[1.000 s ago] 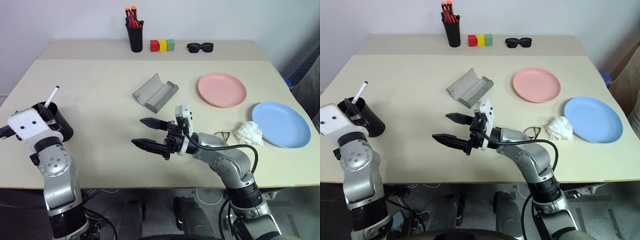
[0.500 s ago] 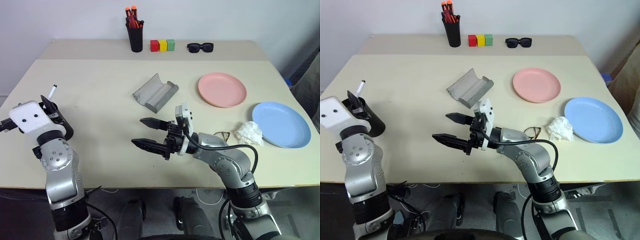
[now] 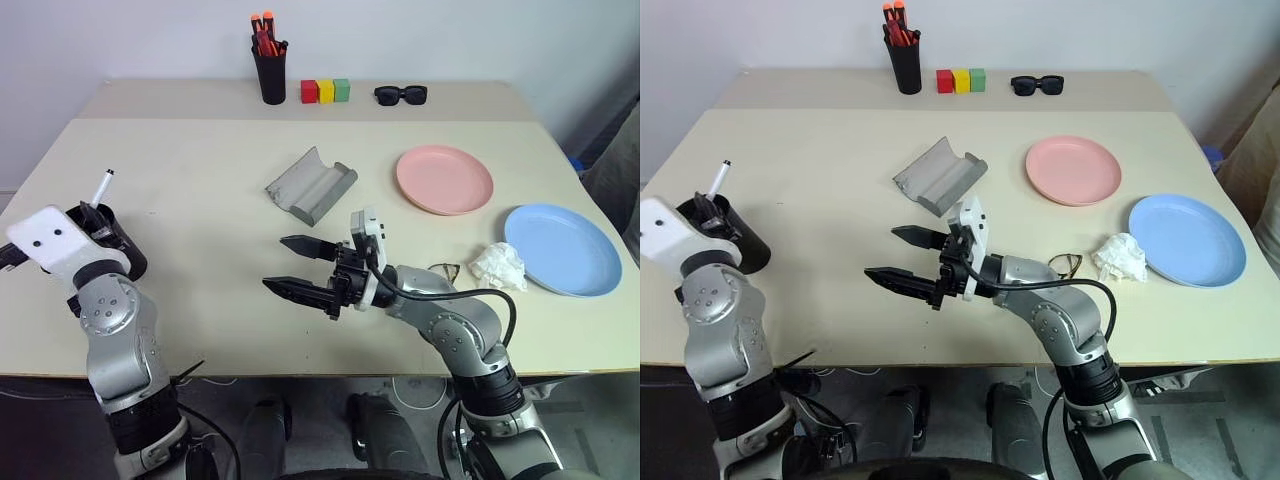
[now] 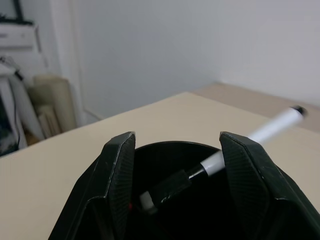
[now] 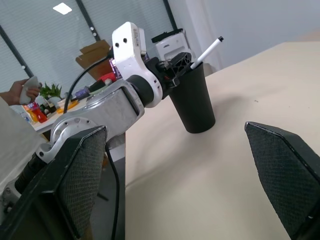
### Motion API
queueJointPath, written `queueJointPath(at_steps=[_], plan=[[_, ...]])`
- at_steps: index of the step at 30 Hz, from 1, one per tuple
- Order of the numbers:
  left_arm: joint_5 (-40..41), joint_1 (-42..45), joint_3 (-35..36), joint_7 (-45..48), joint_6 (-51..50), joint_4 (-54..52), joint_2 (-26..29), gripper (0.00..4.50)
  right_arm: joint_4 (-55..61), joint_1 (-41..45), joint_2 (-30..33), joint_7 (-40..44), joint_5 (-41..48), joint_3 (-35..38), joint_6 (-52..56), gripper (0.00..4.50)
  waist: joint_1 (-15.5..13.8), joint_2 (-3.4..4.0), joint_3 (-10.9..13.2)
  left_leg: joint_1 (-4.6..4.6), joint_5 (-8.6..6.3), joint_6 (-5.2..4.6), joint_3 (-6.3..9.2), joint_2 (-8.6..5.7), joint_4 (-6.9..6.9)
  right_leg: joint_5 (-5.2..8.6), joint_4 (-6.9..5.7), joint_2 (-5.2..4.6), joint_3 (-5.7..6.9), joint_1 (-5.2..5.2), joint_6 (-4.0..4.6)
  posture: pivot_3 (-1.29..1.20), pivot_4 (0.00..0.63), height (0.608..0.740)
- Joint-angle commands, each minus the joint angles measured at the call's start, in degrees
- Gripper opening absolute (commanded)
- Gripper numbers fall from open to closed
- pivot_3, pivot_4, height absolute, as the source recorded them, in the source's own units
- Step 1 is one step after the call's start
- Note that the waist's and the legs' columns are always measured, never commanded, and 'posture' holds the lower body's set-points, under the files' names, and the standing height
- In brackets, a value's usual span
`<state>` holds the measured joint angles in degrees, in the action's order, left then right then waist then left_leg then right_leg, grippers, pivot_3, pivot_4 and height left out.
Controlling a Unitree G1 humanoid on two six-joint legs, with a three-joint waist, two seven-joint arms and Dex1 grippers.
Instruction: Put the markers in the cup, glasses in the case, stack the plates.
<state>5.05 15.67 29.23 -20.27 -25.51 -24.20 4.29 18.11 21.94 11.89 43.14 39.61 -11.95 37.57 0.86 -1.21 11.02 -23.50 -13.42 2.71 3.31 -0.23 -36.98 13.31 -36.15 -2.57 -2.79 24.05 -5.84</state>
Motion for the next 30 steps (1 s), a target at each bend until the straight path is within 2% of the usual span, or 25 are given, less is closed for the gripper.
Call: queueJointPath(at_steps=[1, 8, 11, 17, 20, 23, 25, 30], plan=[[2.2, 1.0, 1.2, -0.2, -1.8, -1.4, 0.1, 2.72, 2.3, 0.5, -0.3, 0.1, 0.8, 0.5, -0.6, 4.5, 0.0, 0.0, 0.0, 0.0, 0.0, 0.0, 0.0, 0.0, 0.0, 0.0, 0.0, 0.0, 0.0, 0.0, 0.0, 0.0, 0.15, 0.74], [3.4, 1.2, 1.7, -0.4, -0.7, -2.3, -0.1, 2.72, 2.2, 0.5, -0.4, 0.0, 0.8, 0.6, -0.7, 4.5, 0.0, 0.0, 0.0, 0.01, 0.0, 0.0, 0.0, 0.0, 0.0, 0.0, 0.0, 0.0, 0.0, -0.01, 0.0, 0.0, 0.15, 0.74], [3.4, 1.9, -0.5, 1.7, 0.6, -3.0, 1.4, 2.72, 2.1, 0.6, -0.4, 0.0, 0.8, 0.6, -0.6, 4.5, 0.0, 0.0, 0.0, 0.01, 0.0, 0.0, 0.0, 0.0, 0.0, 0.0, 0.0, 0.01, 0.0, 0.0, 0.01, 0.0, 0.15, 0.74], [2.6, 4.2, -13.5, 13.4, -0.9, -4.1, 7.5, 2.72, 2.0, 0.5, -0.6, -0.7, 0.5, 1.1, -1.1, 4.5, -0.1, -0.02, 0.0, 0.0, 0.0, 0.0, 0.0, -0.01, -0.02, 0.04, 0.05, 0.01, 0.0, -0.04, 0.07, 0.0, 0.15, 0.74], [5.6, 6.0, -19.5, 20.2, -5.3, -2.6, 9.6, 2.72, 2.1, 0.3, -0.4, -2.6, -1.0, 1.9, -2.2, 4.5, 0.1, -0.01, 0.0, 0.01, 0.0, 0.0, -0.03, -0.01, 0.0, 0.1, 0.06, 0.0, -0.02, -0.05, 0.19, 0.0, 0.15, 0.74], [8.6, 9.0, -26.7, 28.9, -14.0, 2.1, 12.5, 3.59, 1.6, 0.6, 0.9, -5.7, -3.9, 3.4, -3.3, 4.5, 0.1, 0.0, 0.0, 0.02, 0.0, 0.0, -0.02, -0.01, 0.0, 0.07, 0.01, 0.02, -0.02, -0.03, 0.13, 0.0, 0.15, 0.74], [9.9, 11.8, -29.6, 32.0, -18.9, 5.9, 13.0, 4.44, 0.8, 1.1, 2.7, -7.9, -6.9, 4.4, -3.7, 4.5, 0.2, 0.01, 0.0, 0.02, 0.0, 0.0, -0.01, -0.01, 0.0, 0.09, 0.02, 0.03, -0.02, -0.03, 0.14, 0.0, 0.15, 0.74], [11.8, 21.2, -29.9, 33.8, -22.4, 19.7, 8.0, 4.44, 0.4, -0.1, 12.6, -11.2, -16.8, 6.4, -5.1, 4.5, -0.1, -0.03, 0.0, -0.01, 0.0, -0.01, -0.01, -0.04, -0.04, 0.08, 0.05, -0.01, -0.01, -0.03, 0.09, 0.0, 0.15, 0.74]])
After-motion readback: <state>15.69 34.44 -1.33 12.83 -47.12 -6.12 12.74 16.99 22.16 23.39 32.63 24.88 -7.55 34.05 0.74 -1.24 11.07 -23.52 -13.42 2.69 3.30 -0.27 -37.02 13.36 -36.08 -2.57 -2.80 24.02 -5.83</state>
